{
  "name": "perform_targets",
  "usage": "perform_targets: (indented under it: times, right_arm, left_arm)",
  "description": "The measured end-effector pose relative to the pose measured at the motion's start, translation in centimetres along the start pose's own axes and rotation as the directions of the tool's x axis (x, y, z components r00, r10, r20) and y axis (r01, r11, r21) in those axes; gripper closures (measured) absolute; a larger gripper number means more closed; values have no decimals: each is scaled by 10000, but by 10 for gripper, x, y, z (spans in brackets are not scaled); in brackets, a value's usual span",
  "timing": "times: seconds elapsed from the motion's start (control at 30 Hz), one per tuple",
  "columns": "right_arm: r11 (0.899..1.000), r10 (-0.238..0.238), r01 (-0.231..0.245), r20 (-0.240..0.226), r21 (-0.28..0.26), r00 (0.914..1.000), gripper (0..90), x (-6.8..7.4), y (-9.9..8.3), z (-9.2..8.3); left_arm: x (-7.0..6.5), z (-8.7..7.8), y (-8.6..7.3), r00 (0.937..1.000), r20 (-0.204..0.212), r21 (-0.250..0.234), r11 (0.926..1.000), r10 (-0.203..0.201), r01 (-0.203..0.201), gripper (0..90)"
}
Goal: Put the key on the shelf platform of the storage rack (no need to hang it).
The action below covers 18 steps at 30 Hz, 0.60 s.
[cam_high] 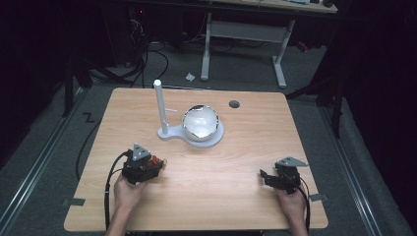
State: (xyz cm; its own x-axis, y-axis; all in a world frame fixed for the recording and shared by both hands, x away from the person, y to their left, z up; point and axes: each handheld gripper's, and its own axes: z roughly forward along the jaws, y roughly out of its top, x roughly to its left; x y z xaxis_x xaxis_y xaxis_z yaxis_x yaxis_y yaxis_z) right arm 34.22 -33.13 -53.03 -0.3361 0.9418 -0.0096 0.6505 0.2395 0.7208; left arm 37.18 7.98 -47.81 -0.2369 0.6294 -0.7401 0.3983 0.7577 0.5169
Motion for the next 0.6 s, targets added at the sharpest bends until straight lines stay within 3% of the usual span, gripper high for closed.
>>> perform_targets:
  times: [0.2,0.47,0.53,0.6]
  right_arm:
    - [10000,-10,10,3,-9,10000,290,0,0,0]
    - [10000,48,-48,-90,-51,9999,290,-2,0,0]
    - [10000,55,-55,-101,-58,9999,290,-2,0,0]
    - [10000,59,-59,-104,-59,9999,290,-2,0,0]
  left_arm:
    - [-16,-12,14,9989,431,-171,9997,191,-184,472]
    - [-31,-23,35,9953,794,-184,9982,-546,562,473]
    - [-40,-29,42,9899,1030,-16,9952,-970,977,472]
    - [-43,-31,45,9883,1131,30,9947,-1022,1026,472]
